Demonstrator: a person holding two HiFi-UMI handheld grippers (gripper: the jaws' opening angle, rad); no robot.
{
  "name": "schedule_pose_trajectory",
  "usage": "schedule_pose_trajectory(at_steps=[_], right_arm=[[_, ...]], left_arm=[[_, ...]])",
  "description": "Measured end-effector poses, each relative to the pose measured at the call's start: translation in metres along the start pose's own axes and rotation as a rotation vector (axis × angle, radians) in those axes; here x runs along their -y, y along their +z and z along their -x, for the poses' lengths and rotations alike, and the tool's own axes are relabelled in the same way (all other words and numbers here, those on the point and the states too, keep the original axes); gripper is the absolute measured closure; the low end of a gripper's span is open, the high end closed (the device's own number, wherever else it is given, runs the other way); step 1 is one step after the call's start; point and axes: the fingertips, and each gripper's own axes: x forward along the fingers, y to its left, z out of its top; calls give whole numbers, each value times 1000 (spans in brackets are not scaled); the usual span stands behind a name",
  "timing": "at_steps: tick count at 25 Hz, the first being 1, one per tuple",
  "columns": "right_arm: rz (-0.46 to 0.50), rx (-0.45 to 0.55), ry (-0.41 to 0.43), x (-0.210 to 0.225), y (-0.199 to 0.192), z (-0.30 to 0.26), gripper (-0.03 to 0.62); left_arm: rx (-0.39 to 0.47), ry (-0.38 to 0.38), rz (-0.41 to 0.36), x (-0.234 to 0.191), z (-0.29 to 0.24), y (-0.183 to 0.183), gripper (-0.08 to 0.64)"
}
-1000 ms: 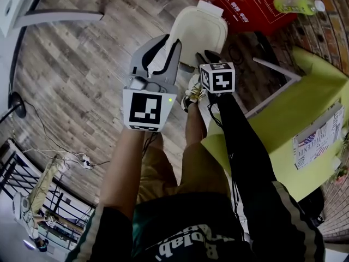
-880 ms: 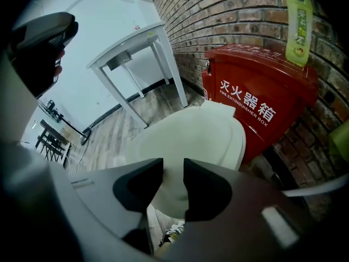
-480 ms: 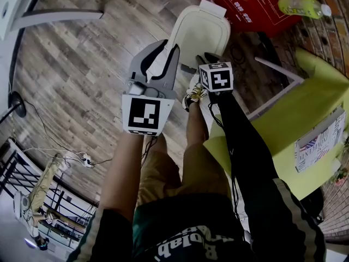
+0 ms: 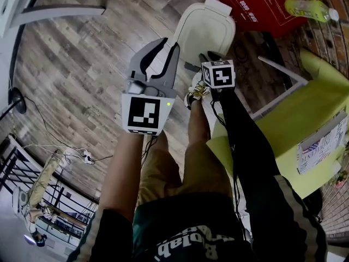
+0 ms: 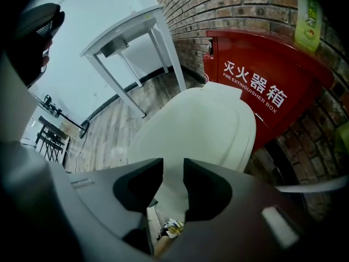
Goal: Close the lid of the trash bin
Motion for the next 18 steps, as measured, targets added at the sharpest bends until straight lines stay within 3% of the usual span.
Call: schedule_pose_trajectory(at_steps=[18], right_arm=[[-4, 8, -28, 0, -2, -5, 460]], left_arm=[[-11, 11, 9, -6, 14, -9, 474]])
